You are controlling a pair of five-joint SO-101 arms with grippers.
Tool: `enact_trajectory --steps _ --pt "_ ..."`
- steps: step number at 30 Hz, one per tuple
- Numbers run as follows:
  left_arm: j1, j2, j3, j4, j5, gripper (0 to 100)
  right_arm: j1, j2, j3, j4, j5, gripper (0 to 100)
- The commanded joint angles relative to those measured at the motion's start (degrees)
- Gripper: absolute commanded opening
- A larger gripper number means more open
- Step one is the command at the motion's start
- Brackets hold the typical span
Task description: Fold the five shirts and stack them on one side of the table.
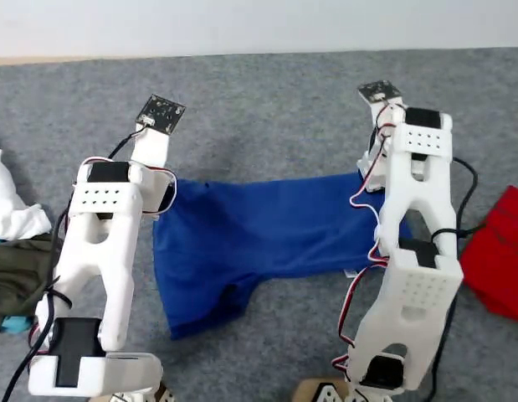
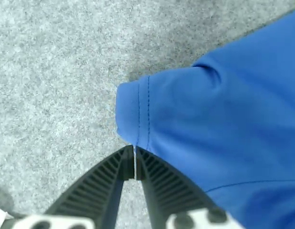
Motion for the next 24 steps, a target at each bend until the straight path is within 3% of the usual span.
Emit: enact_trajectory --steps 1,12,19,24 --pt "0.44 -2.73 -1.19 1.85 0.35 2 -1.45 -8.48 -2.90 6.55 -0.26 18.0" --pt "12.40 -2.64 -1.27 22.15 -12.13 2 2.15 -21.32 -0.26 15.08 -0.18 10.4" --pt "12.92 -2.81 -1.36 34.99 -21.27 7 10.07 -30.11 11.34 15.08 5.98 10.3" --pt "13.19 -9.67 2.86 36.04 -22.86 7 14.37 -38.99 20.66 14.99 9.58 10.4"
